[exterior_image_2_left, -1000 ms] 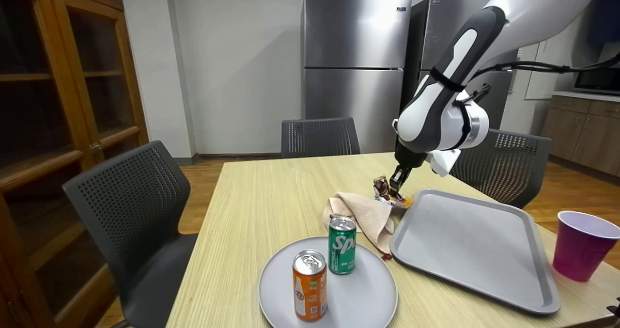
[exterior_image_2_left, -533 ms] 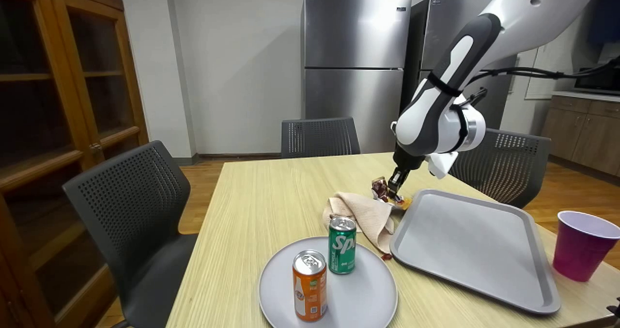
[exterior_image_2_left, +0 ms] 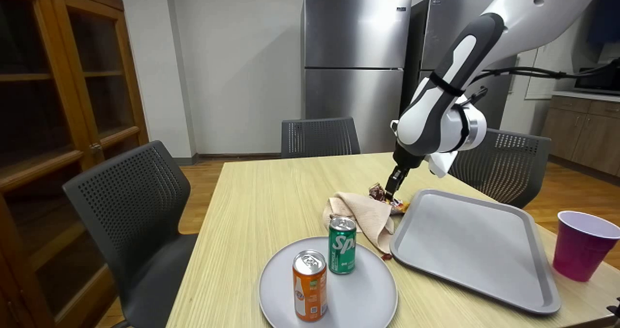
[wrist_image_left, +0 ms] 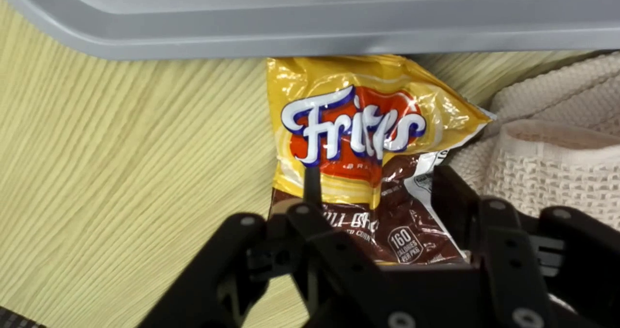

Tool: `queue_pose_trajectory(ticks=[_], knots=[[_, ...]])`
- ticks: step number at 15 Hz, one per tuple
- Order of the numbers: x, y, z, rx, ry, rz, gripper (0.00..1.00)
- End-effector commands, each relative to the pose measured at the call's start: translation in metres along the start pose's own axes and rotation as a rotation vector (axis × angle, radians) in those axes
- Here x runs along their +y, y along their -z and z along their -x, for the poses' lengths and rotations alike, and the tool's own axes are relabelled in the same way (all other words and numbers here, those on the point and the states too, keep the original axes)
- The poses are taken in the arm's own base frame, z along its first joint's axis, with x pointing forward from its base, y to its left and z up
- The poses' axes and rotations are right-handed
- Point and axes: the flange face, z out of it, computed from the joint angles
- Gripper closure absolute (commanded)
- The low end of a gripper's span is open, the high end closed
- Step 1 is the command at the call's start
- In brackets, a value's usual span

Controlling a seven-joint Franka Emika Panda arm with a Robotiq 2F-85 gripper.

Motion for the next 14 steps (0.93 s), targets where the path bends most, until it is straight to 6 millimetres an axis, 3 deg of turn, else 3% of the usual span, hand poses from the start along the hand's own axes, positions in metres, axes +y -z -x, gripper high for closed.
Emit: queue_pose_trajectory(ticks=[1,3,14], knots=[[0.001,0.02,0.008,-0.003,0.009,0.007,0.08],[-0.001,0.026,0.013,0.0,0.007,-0.008,0.0],[-0.028,0.06,0.049,-0.098,-0.051,-0.05,0.0]])
